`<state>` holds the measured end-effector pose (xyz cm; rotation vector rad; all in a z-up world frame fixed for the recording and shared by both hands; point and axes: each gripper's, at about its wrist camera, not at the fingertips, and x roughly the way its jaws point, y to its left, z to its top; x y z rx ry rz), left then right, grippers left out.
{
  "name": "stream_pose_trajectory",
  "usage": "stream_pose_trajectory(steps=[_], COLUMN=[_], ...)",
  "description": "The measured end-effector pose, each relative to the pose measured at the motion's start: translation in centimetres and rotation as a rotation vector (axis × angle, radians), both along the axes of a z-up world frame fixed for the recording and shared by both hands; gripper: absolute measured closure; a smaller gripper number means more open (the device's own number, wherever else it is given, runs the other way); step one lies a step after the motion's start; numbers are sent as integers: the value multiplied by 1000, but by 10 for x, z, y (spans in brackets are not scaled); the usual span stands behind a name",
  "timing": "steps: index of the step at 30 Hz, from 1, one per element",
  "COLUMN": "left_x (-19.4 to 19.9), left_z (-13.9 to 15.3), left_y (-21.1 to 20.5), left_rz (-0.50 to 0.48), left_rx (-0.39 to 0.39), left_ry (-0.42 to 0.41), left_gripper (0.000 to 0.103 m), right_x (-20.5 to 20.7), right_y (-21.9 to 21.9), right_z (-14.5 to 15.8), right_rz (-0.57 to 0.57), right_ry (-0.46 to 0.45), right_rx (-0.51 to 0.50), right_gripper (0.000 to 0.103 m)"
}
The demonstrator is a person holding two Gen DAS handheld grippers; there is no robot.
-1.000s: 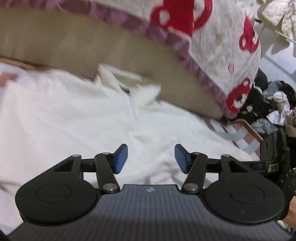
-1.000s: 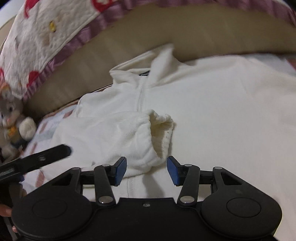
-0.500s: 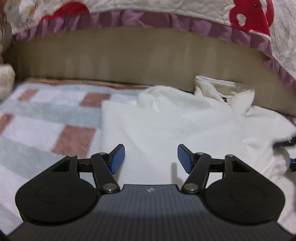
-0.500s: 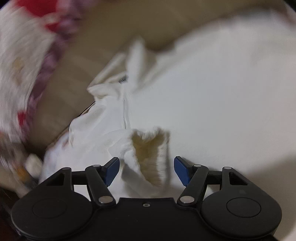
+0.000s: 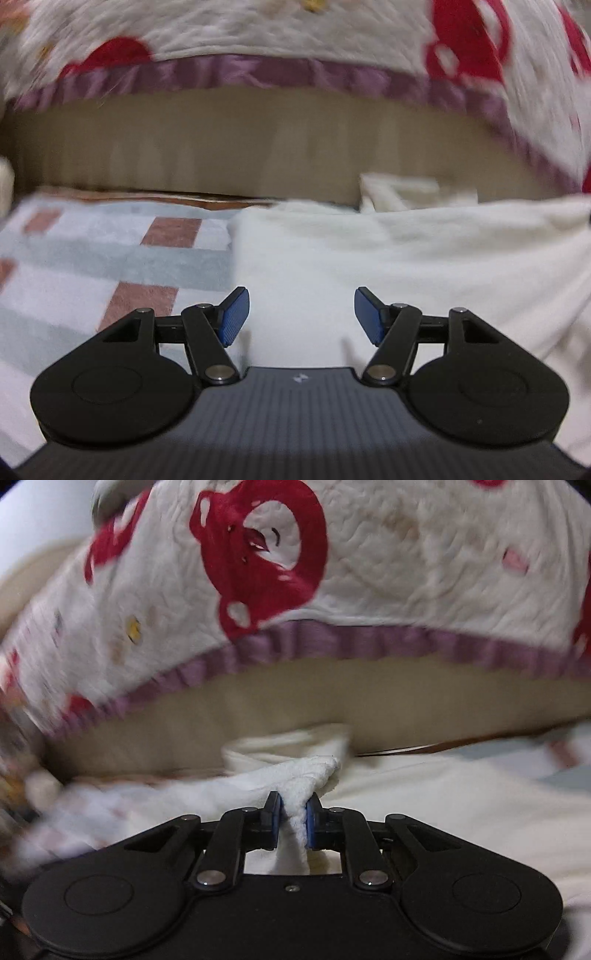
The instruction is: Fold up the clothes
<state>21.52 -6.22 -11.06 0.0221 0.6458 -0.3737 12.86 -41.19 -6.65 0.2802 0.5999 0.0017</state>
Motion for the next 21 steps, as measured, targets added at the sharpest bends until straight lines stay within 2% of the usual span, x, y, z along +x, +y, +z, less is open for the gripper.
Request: stream_pose_trajectory(steps=[3, 7, 10, 12, 14, 15, 19, 21], left_x=[7, 6, 8, 9, 11, 13, 14, 13], left_z=[-17, -26, -23, -26, -31, -34, -36, -36], left_y=[-18, -21, -10, -7, -6, -2, -1, 0], left_rz=[-83, -75, -50, -40, -18, 14, 22, 29], left_rx=[47, 120, 61, 70, 91, 65, 76, 71], left_ry=[104, 157, 193, 211, 245, 272, 270, 272], left_gripper=[41, 40, 40, 39, 30, 27, 24, 24], right_x=[0, 0, -3, -1, 1, 1, 15, 23], right_y=[-10, -17, -21, -22, -21, -21, -21, -29], right_z=[-21, -52, -55, -50, -42, -39, -52, -64], right_rz=[-29, -87, -115, -97, -95, -107, -104, -105], right_ry=[71, 118, 123, 119, 117, 124, 224, 265], right_rx=[-96, -142, -154, -189, -215, -222, -284, -284], right_gripper=[87, 87, 87, 88, 88, 88, 87, 80])
